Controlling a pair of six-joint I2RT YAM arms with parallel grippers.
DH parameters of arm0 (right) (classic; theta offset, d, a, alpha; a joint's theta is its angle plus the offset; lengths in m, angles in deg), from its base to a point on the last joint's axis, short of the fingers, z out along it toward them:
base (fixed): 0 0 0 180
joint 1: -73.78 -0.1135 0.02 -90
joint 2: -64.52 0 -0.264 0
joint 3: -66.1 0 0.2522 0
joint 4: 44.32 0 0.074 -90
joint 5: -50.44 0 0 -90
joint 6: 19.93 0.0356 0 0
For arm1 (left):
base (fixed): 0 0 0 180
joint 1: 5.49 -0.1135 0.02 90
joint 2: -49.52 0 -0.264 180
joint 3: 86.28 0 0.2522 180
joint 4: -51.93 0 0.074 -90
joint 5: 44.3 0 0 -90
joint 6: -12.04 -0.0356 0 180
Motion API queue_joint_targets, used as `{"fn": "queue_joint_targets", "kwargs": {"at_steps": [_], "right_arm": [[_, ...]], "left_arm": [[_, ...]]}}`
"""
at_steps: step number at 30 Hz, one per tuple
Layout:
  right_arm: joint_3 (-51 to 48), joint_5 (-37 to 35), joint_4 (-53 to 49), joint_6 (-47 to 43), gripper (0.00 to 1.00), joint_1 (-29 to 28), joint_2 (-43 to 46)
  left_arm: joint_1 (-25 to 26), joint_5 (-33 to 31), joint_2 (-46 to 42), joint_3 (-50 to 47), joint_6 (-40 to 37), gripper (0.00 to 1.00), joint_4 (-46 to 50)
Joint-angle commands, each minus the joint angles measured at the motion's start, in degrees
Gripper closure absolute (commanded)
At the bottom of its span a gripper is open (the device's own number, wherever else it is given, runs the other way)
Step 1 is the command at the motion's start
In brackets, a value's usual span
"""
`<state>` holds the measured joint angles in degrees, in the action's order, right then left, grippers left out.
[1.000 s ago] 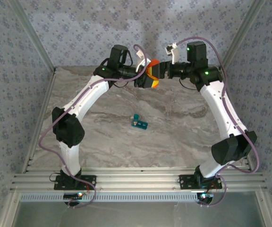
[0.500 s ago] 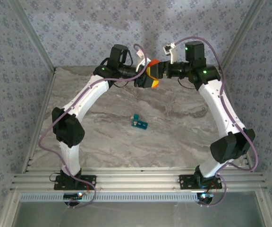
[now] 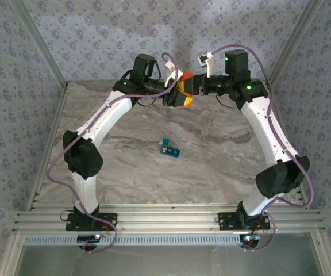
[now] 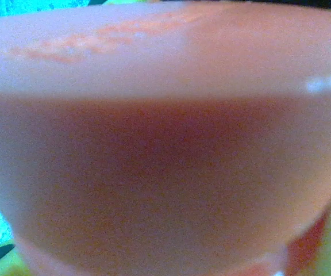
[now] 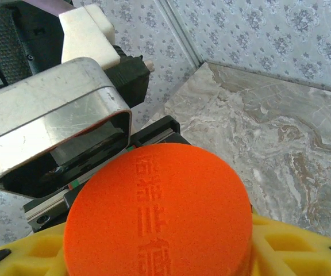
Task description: Sort the pills into containers
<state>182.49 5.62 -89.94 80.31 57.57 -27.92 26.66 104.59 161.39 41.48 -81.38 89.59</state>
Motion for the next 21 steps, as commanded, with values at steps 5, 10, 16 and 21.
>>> {"fn": "queue_joint_targets", "kwargs": {"at_steps": [5,10,16,21], "right_arm": [[-4.5,-5.5,7.4,5.5,0.65,1.9,3.0],[-7.7,-9.9,9.7,7.1,0.65,3.2,4.6],[-12.9,-15.5,10.1,7.4,0.65,5.0,6.1],[-21.8,-21.8,13.2,5.8,0.65,5.4,8.9]], "left_arm": [[0.7,-1.8,-1.9,-0.4,-4.8,0.07,-0.7],[0.6,-3.7,-5.0,-5.7,-7.2,0.01,-1.0],[-0.4,-7.4,-10.4,-12.4,-6.9,0.01,-2.8],[-1.7,-15.1,-16.3,-20.1,-4.4,0.01,-7.7]]}}
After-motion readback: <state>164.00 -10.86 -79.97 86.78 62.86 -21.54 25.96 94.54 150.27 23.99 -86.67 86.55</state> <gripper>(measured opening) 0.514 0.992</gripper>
